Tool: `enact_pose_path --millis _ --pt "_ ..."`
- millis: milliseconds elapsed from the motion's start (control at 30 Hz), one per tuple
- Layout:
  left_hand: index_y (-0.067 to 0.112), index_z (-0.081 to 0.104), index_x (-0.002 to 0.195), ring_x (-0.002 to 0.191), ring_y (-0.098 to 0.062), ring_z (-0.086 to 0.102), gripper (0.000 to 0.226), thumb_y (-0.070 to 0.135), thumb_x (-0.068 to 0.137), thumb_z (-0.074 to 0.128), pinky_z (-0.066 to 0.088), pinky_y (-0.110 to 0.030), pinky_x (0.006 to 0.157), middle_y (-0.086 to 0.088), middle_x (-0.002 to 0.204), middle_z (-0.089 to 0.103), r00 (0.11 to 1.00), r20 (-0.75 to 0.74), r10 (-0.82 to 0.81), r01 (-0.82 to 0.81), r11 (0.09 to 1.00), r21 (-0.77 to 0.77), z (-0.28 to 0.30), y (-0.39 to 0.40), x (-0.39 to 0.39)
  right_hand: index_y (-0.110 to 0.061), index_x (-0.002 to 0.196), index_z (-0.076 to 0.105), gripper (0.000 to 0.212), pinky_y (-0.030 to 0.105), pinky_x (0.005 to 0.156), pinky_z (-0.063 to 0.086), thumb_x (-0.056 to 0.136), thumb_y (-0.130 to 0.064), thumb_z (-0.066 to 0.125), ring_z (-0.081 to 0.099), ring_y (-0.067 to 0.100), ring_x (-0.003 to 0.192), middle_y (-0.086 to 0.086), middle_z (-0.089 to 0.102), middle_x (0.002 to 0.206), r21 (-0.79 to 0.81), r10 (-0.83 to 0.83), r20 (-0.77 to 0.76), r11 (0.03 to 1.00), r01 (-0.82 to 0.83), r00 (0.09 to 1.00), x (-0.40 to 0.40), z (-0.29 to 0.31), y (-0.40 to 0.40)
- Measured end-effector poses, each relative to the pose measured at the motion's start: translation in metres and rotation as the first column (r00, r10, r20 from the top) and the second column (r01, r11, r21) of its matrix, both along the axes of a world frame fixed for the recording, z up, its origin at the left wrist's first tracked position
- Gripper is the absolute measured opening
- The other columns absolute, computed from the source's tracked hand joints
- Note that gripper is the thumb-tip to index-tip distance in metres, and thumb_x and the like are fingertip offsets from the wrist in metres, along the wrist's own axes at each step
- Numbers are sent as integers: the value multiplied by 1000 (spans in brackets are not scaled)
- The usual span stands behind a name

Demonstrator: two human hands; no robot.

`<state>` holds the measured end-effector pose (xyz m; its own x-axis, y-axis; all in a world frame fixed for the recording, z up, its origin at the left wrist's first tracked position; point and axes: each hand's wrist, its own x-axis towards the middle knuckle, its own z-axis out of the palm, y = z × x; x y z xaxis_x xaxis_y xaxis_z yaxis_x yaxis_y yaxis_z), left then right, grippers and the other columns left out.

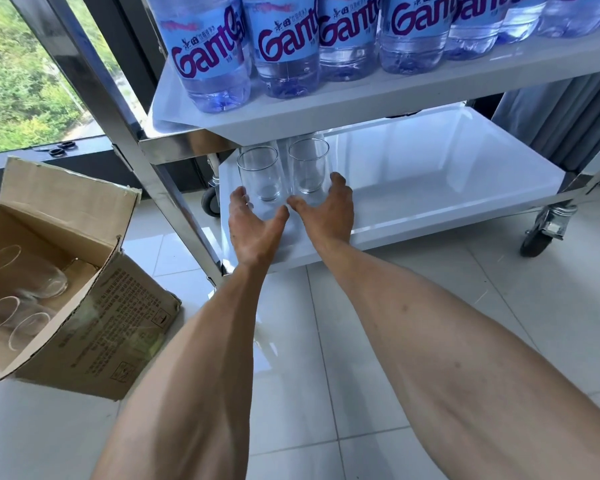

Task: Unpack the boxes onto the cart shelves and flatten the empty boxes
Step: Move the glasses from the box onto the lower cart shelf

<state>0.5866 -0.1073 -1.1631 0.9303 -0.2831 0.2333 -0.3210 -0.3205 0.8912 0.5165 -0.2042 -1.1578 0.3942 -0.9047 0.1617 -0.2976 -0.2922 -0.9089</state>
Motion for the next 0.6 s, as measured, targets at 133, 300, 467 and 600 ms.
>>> enact_pose_path --millis 133,300,467,600 --pt "13 40 146 115 -17 56 81 33 76 76 46 -32 100 -4 133 52 997 61 50 -53 997 57 4 -1 -3 -14 149 31 95 33 107 34 73 -44 80 43 27 132 10 45 142 10 -30 14 999 30 999 2 1 5" --pt "12 39 147 123 -16 53 81 26 78 77 41 -30 106 -6 136 54 998 -6 67 -66 997 46 10 -6 1 -16 154 23 96 31 112 28 76 -34 75 37 24 138 7 38 151 30 9 3 1000 -9 1000 3 0 5" --pt "12 38 147 127 -16 51 79 24 79 76 39 -31 109 -8 137 54 996 -32 79 -78 996 32 10 -12 6 -15 152 26 92 31 111 29 76 -32 75 39 25 137 8 41 150 31 20 9 999 -20 1000 7 2 1" --pt "10 37 148 129 -16 50 79 23 81 75 39 -35 110 -8 140 52 997 -32 71 -69 997 38 10 -15 11 -15 152 27 91 33 110 32 76 -31 75 43 27 134 9 45 147 44 36 23 998 -37 999 11 2 -4"
